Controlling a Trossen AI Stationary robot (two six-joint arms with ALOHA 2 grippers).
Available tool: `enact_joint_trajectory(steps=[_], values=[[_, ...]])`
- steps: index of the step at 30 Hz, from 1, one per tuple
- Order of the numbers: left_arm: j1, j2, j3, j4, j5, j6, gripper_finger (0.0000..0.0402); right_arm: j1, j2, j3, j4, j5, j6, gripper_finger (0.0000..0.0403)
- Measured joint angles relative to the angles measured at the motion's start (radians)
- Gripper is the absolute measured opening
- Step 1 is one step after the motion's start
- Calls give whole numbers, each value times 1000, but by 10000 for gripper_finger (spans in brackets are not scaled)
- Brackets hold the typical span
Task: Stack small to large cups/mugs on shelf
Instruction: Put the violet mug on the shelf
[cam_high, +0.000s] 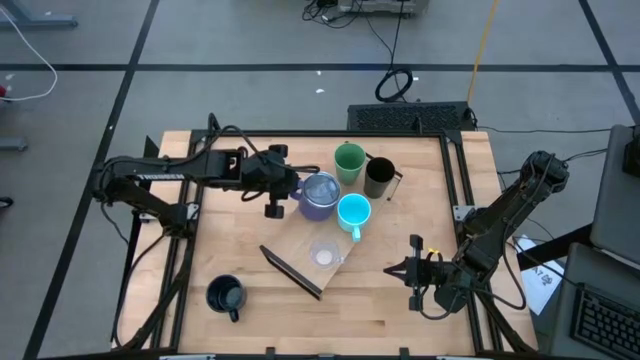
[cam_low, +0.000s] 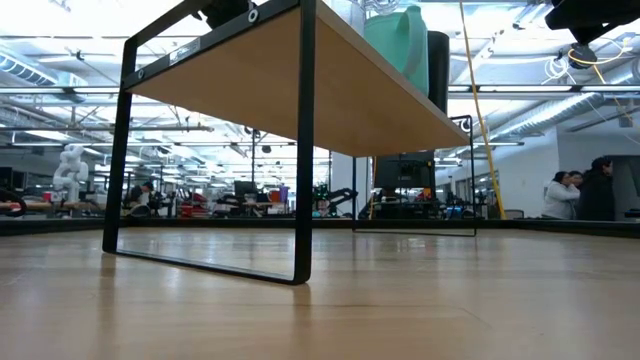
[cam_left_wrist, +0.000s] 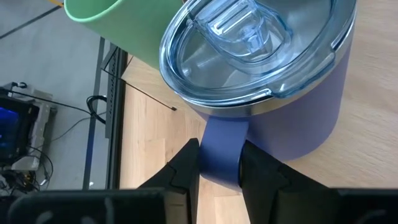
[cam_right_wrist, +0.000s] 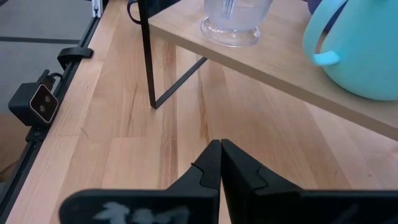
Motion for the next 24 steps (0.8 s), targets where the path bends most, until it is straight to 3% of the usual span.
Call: enact_joint_trajectory(steps=[6,15,24], values=[[0,0,0,-3,1,-7,90,0,0,0,0,0,0,0],[6,24,0,3,12,-24,147,0,0,0,0,0,0,0],[13,19,-1,-3,-11,-19,153,0,0,0,0,0,0,0]])
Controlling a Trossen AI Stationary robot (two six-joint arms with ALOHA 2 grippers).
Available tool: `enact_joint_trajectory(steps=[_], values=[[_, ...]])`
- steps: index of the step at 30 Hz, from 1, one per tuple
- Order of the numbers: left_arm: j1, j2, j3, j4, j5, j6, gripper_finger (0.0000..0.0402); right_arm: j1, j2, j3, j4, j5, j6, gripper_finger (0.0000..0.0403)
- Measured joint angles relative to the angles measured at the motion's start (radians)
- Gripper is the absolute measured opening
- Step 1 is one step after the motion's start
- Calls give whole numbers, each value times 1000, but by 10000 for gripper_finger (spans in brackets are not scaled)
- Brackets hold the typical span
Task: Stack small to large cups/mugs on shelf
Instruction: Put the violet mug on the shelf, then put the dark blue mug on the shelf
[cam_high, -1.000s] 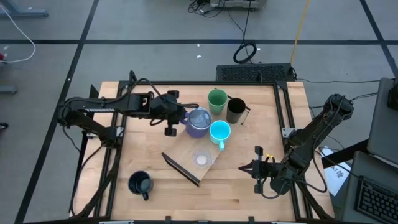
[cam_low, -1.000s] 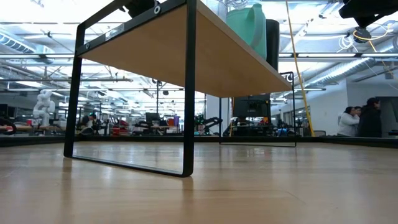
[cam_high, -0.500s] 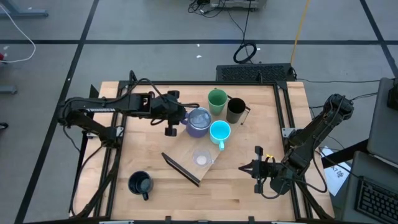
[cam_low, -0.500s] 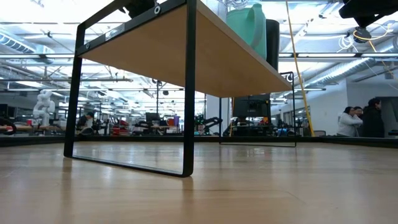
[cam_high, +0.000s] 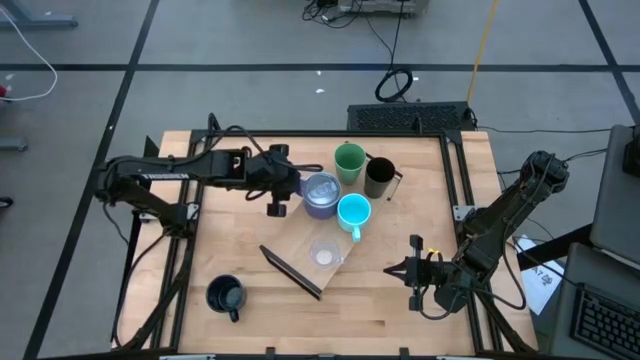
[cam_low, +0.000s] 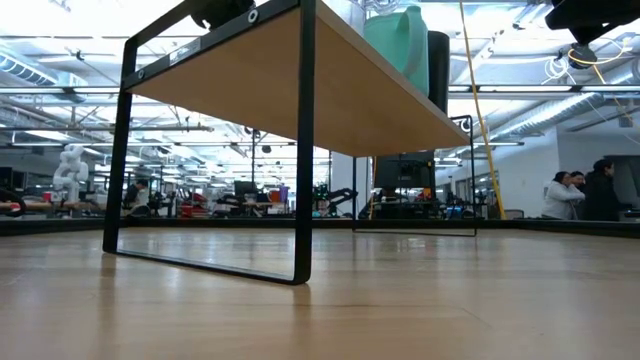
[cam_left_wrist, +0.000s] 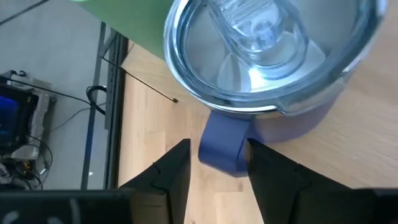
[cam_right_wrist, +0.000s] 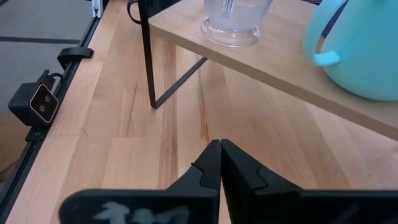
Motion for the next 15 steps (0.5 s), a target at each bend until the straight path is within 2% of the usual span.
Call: enact_joint_trajectory(steps=[15], values=[[-13,-110,0,46,1,-16,154,0,0,0,24,1,34,0]])
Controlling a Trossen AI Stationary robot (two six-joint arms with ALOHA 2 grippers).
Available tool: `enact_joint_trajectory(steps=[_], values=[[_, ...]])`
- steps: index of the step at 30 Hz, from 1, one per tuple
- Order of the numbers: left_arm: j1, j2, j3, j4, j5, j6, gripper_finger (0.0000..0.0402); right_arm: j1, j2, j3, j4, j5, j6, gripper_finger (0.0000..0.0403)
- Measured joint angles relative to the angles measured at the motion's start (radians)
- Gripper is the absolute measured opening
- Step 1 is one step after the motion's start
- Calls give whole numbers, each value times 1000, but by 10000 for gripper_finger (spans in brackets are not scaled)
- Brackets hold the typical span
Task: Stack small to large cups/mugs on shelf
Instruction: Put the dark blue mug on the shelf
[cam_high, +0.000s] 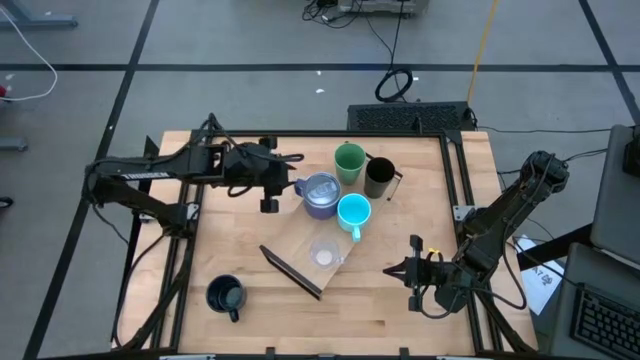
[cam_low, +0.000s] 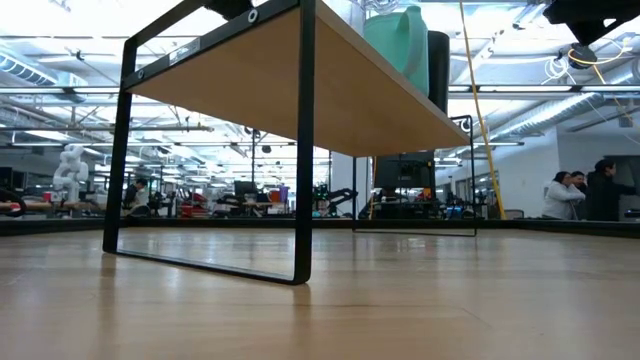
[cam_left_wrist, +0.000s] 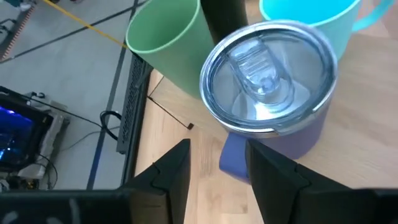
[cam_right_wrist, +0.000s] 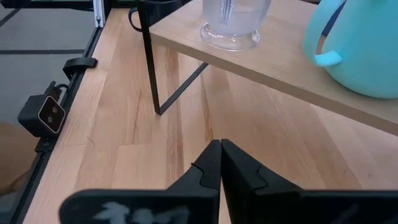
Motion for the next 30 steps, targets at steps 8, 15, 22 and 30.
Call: enact_joint_trajectory(steps=[8,15,22,30], values=[[-69,-61,0,-28,0,-67,154,-19,0,0,16,5,-21,0],[-185,-96,0,-118,-54,-115,154,-32,0,0,25,6,-24,0],[-319,-111,0,-193,-129,-207,154,-32,0,0,30,6,-13,0],[-482,-110,0,-353,-131,-377,154,-32,0,0,37,6,-2,0]])
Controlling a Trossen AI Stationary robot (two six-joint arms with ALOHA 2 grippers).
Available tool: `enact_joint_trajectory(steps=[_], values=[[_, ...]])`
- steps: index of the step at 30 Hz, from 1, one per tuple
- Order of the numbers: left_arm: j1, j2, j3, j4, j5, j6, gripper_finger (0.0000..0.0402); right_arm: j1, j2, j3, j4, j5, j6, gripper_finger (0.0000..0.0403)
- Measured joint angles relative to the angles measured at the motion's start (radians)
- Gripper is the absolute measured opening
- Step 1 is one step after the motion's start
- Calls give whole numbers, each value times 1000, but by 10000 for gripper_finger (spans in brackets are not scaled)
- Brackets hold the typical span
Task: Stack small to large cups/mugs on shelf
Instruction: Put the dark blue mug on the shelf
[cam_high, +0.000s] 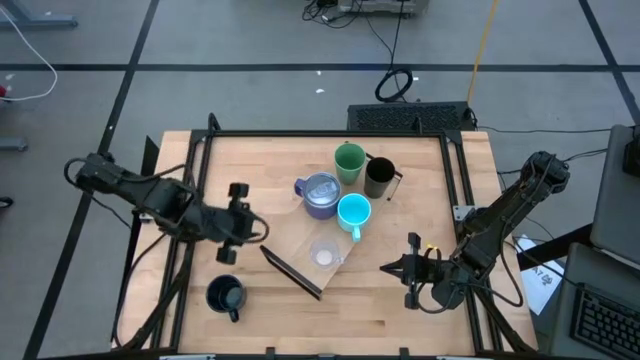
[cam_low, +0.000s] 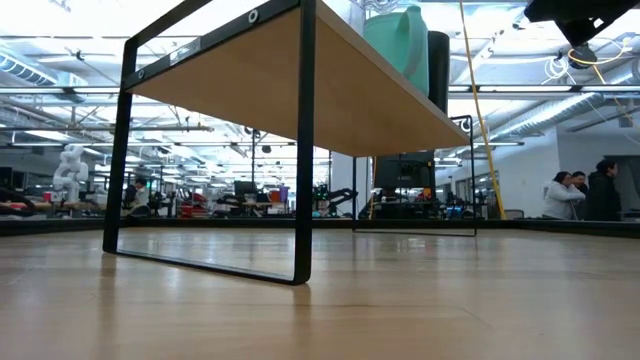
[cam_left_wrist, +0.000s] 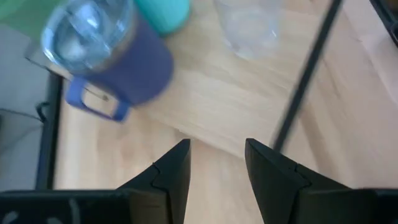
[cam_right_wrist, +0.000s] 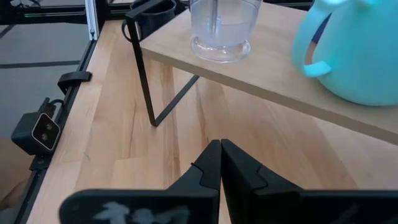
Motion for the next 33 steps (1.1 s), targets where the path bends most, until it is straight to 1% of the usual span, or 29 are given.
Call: enact_joint_trajectory(steps=[7,14,22,33], values=[[-155,-4,0,-131,-31,-241,154,0,0,0,0,0,-27,0],[-304,-3,0,-212,-15,-433,154,0,0,0,0,0,-25,0],[-454,78,0,-226,71,-538,154,0,0,0,0,0,-27,0],[-557,204,0,-225,153,-573,154,3,0,0,0,0,2,0]])
